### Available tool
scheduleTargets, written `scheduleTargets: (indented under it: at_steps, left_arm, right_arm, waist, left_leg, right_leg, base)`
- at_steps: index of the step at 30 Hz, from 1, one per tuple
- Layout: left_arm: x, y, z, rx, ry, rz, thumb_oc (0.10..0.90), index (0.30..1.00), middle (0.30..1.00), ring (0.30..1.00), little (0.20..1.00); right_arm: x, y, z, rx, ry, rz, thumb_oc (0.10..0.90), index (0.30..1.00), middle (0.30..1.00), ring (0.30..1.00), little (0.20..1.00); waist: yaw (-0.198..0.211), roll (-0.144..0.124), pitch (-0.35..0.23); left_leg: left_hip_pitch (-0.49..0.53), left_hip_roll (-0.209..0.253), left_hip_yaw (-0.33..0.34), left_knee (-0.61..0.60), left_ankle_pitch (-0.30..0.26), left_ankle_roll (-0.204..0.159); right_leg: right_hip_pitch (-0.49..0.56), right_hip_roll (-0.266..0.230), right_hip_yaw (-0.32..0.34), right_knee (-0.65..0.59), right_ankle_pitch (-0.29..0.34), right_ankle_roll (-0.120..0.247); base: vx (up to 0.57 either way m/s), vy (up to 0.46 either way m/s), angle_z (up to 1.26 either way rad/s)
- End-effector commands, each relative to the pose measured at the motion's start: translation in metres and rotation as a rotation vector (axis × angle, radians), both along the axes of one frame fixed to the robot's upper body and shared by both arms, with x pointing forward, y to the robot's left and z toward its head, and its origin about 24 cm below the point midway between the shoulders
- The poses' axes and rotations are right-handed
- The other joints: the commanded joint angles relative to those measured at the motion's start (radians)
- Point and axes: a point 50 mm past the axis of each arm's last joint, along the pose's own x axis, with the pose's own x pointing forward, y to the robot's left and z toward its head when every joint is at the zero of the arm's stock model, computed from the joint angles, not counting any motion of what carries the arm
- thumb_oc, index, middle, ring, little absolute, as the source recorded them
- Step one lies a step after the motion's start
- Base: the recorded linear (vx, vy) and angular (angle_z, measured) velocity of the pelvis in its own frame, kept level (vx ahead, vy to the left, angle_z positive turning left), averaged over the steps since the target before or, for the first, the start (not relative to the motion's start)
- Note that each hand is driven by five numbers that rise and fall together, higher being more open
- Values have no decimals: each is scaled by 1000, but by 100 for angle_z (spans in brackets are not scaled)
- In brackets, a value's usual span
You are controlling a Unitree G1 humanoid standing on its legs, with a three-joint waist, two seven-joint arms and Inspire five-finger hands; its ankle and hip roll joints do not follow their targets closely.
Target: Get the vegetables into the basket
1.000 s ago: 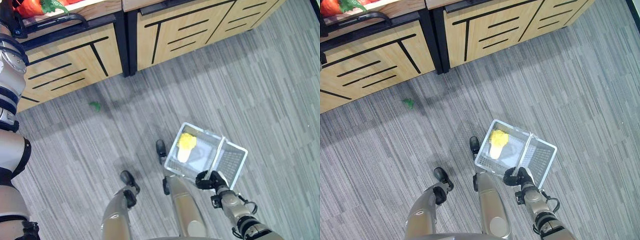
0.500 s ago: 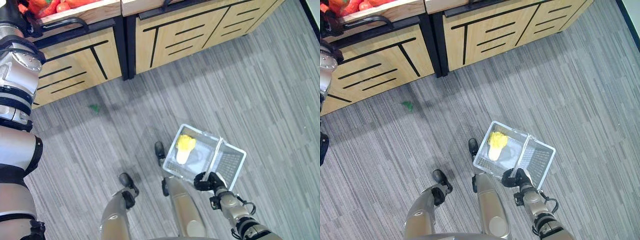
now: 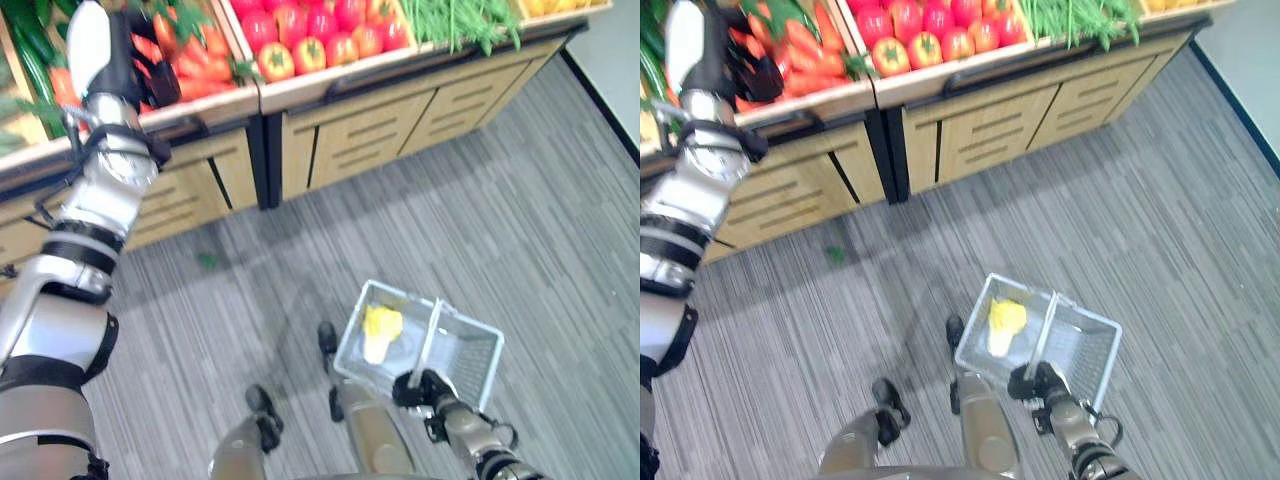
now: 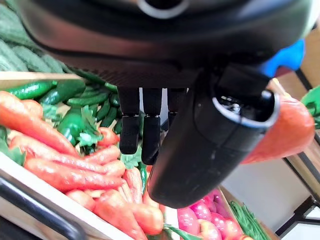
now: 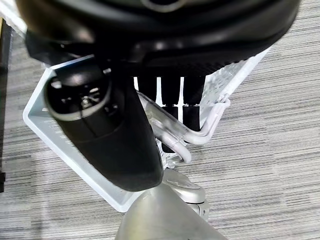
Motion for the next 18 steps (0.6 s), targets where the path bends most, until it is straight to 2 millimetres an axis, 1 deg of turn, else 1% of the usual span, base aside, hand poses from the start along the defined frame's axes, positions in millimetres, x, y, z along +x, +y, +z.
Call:
scheduleTargets:
  at_steps: [1, 2, 3, 4, 5, 6, 8, 9, 10, 11, 12, 13, 16, 17, 18]
  left_arm:
    - [-12, -15, 38, -35, -219, -122, 400, 300, 300, 300, 300]
    - [-12, -16, 26, -48, -190, -134, 400, 300, 300, 300, 300]
    - [-13, -17, 5, -65, -134, -155, 400, 300, 300, 300, 300]
    - [-13, -17, -4, -79, -109, -166, 400, 300, 300, 300, 300]
    - [-14, -17, -4, -80, -109, -165, 400, 300, 300, 300, 300]
    - [-14, -19, -10, -98, -94, -183, 400, 300, 300, 300, 300]
    - [-17, -23, -33, -181, -50, -232, 400, 300, 300, 300, 300]
    - [-21, -28, -51, -239, -15, -270, 400, 300, 300, 300, 300]
    - [-25, -31, -62, -287, 1, -295, 400, 300, 300, 300, 300]
    - [-27, -37, -70, -341, 4, -327, 400, 300, 300, 300, 300]
    - [-28, -37, -71, -343, 5, -326, 400, 300, 300, 300, 300]
    - [-37, -46, -95, -429, 58, -377, 400, 300, 300, 300, 300]
    - [-48, -52, -113, -474, 110, -421, 400, 300, 300, 300, 300]
    - [-48, -52, -113, -475, 111, -420, 400, 300, 300, 300, 300]
    - [-52, -54, -120, -495, 131, -433, 400, 300, 300, 300, 300]
  right_arm:
    - [-58, -46, -11, -150, 179, 1, 400, 300, 300, 300, 300]
    - [-60, -48, -11, -154, 183, -2, 400, 300, 300, 300, 300]
    - [-64, -49, -12, -155, 193, 0, 400, 300, 300, 300, 300]
    - [-64, -51, -12, -164, 198, 1, 400, 300, 300, 300, 300]
    - [-64, -51, -12, -165, 199, 2, 400, 300, 300, 300, 300]
    - [-66, -51, -12, -167, 205, 0, 400, 300, 300, 300, 300]
    - [-68, -53, -12, -173, 210, -12, 400, 300, 300, 300, 300]
    - [-71, -54, -13, -178, 221, -15, 400, 300, 300, 300, 300]
    - [-73, -55, -13, -186, 228, -18, 400, 300, 300, 300, 300]
    - [-72, -55, -13, -191, 227, -18, 400, 300, 300, 300, 300]
    - [-72, -56, -13, -193, 228, -18, 400, 300, 300, 300, 300]
    - [-74, -58, -13, -200, 236, -34, 400, 300, 300, 300, 300]
    - [-79, -61, -13, -209, 251, -45, 400, 300, 300, 300, 300]
    - [-79, -61, -13, -209, 252, -44, 400, 300, 300, 300, 300]
    - [-80, -63, -13, -213, 256, -52, 400, 300, 300, 300, 300]
  waist:
    - [4, 57, -48]
    - [6, 60, -47]
    - [10, 60, -55]
    - [11, 62, -63]
    - [10, 63, -63]
    - [11, 66, -67]
    - [10, 69, -77]
    - [12, 70, -90]
    - [14, 71, -98]
    - [15, 71, -102]
    - [14, 72, -103]
    - [17, 77, -118]
    - [18, 82, -134]
    - [17, 82, -133]
    - [20, 83, -138]
  left_leg:
    - [67, -11, -132, -115, 104, -15]
    - [93, -9, -133, -122, 107, -17]
    - [132, -6, -134, -132, 112, -18]
    - [149, -6, -135, -142, 113, -18]
    - [151, -6, -135, -143, 114, -18]
    - [170, -6, -134, -154, 119, -19]
    - [206, -5, -135, -172, 126, -21]
    - [237, -2, -135, -190, 134, -24]
    - [251, -1, -134, -206, 148, -25]
    - [261, 1, -137, -215, 152, -24]
    - [264, 1, -137, -217, 153, -25]
    - [300, 4, -149, -245, 168, -26]
    - [332, 5, -157, -267, 174, -26]
    - [336, 5, -157, -269, 175, -26]
    - [344, 5, -158, -272, 175, -25]
  right_leg:
    - [209, -48, -5, -38, -80, 159]
    - [229, -45, -7, -34, -91, 155]
    - [259, -41, -8, -23, -108, 148]
    - [272, -39, -9, -22, -113, 146]
    - [273, -39, -9, -22, -113, 146]
    - [288, -39, -11, -22, -120, 145]
    - [316, -34, -16, -18, -130, 142]
    - [340, -31, -21, -16, -140, 139]
    - [350, -28, -20, -14, -143, 136]
    - [357, -26, -22, -10, -150, 134]
    - [359, -25, -23, -9, -150, 133]
    - [388, -20, -34, 1, -166, 130]
    - [419, -17, -42, 4, -180, 126]
    - [423, -17, -42, 3, -180, 126]
    - [430, -16, -44, 4, -183, 125]
  base:
    - [78, -41, -35]
    - [83, -52, -14]
    - [48, -40, 5]
    - [39, -32, 9]
    - [14, -12, 6]
    - [14, -15, 4]
    - [26, -41, 8]
    - [17, -53, 11]
    - [16, -56, 15]
    - [-4, -36, 11]
    - [-2, -51, 12]
    - [3, -37, 8]
    - [10, -21, 17]
    - [10, -7, 16]
    - [-3, -9, 10]
